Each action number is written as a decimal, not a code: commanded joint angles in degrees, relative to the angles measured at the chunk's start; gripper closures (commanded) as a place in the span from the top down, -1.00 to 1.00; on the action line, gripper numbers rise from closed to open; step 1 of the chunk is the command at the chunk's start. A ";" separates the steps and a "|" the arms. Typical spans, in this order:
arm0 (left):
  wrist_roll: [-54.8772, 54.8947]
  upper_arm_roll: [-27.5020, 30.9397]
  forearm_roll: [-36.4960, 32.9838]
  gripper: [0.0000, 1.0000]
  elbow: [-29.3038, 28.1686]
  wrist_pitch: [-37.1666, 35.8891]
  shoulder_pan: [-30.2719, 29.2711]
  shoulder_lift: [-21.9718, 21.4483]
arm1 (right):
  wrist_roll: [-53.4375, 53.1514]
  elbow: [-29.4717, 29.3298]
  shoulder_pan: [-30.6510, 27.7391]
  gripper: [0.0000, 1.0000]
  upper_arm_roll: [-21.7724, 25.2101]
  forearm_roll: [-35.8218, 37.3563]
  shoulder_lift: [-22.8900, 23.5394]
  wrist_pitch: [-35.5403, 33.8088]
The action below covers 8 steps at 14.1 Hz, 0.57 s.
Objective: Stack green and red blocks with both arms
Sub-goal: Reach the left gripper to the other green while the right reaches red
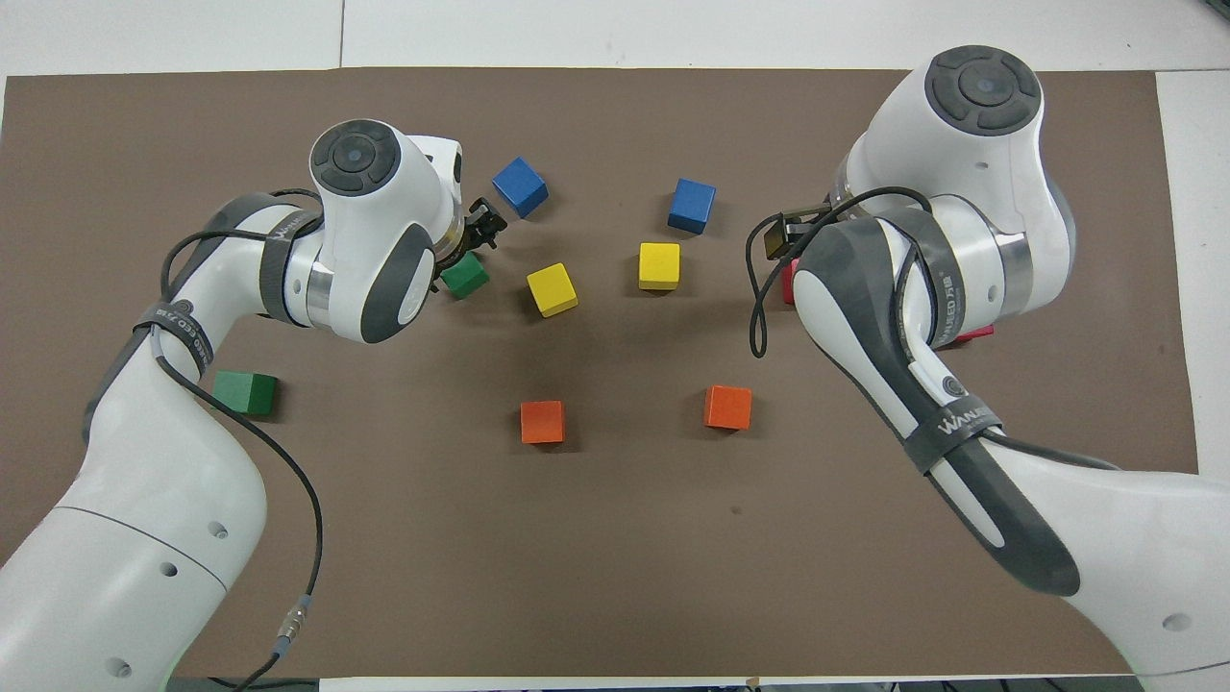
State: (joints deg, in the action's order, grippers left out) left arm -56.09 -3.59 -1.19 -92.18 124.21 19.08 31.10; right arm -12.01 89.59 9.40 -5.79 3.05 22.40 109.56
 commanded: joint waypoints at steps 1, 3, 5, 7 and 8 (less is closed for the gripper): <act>-1.30 0.60 -1.45 0.69 -2.83 1.30 0.52 -2.09 | -1.00 0.13 -1.39 1.00 -0.37 0.38 0.72 1.26; -1.30 0.69 -1.71 0.32 -3.70 1.65 0.52 -2.27 | -1.18 1.80 -2.62 1.00 -0.37 -0.06 0.37 1.71; -1.30 0.69 -3.02 -0.99 -3.80 0.69 0.61 -2.35 | -2.22 3.39 -2.72 1.00 -0.37 -0.24 0.02 2.67; -0.43 0.60 -6.43 -1.00 -3.10 -3.68 0.34 -3.14 | -3.81 4.71 -2.28 1.00 -0.37 -0.94 -0.07 4.43; 1.93 0.43 -7.50 -1.00 -3.44 -4.93 -0.44 -4.54 | -3.90 4.89 -2.11 1.00 -0.37 -0.94 0.01 4.61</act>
State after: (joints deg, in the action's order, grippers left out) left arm -55.89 -3.50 -5.71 -93.08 122.09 19.06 30.34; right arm -14.16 92.67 7.31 -5.59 2.81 22.98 112.47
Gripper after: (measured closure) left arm 0.454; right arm 0.000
